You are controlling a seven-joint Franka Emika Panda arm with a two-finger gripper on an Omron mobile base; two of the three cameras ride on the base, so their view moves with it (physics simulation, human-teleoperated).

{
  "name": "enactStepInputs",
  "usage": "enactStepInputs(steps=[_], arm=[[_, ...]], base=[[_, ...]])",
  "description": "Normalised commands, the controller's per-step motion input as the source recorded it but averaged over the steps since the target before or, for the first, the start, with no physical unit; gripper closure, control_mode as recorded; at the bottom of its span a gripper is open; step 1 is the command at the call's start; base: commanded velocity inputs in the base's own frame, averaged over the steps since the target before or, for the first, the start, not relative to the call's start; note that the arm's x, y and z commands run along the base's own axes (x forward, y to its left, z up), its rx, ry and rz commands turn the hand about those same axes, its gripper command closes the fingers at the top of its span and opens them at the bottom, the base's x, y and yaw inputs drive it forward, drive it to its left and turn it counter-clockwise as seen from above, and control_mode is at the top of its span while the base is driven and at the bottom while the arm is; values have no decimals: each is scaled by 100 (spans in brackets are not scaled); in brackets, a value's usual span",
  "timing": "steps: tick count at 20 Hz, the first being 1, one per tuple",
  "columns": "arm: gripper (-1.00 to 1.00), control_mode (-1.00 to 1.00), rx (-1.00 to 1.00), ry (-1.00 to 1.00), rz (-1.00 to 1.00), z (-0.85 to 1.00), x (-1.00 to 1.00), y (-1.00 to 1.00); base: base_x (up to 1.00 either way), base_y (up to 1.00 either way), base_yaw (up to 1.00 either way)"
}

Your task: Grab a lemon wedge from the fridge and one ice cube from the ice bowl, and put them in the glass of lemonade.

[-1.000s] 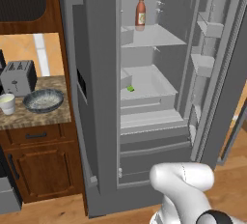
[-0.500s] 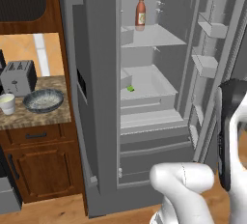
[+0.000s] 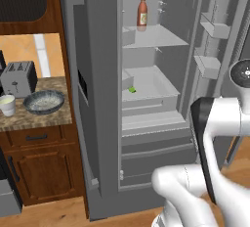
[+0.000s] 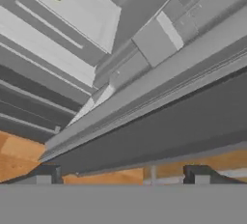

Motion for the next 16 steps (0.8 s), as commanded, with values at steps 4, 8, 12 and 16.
enactStepInputs(steps=[4,8,12,16], arm=[[-100,-100,-28,5,30,33,71,3],[-100,-100,-21,32,21,36,100,15],[-100,-100,-17,44,7,11,100,8],[-100,-100,-12,35,0,0,100,-10]], base=[[0,0,0],[0,0,0],[0,0,0],[0,0,0]])
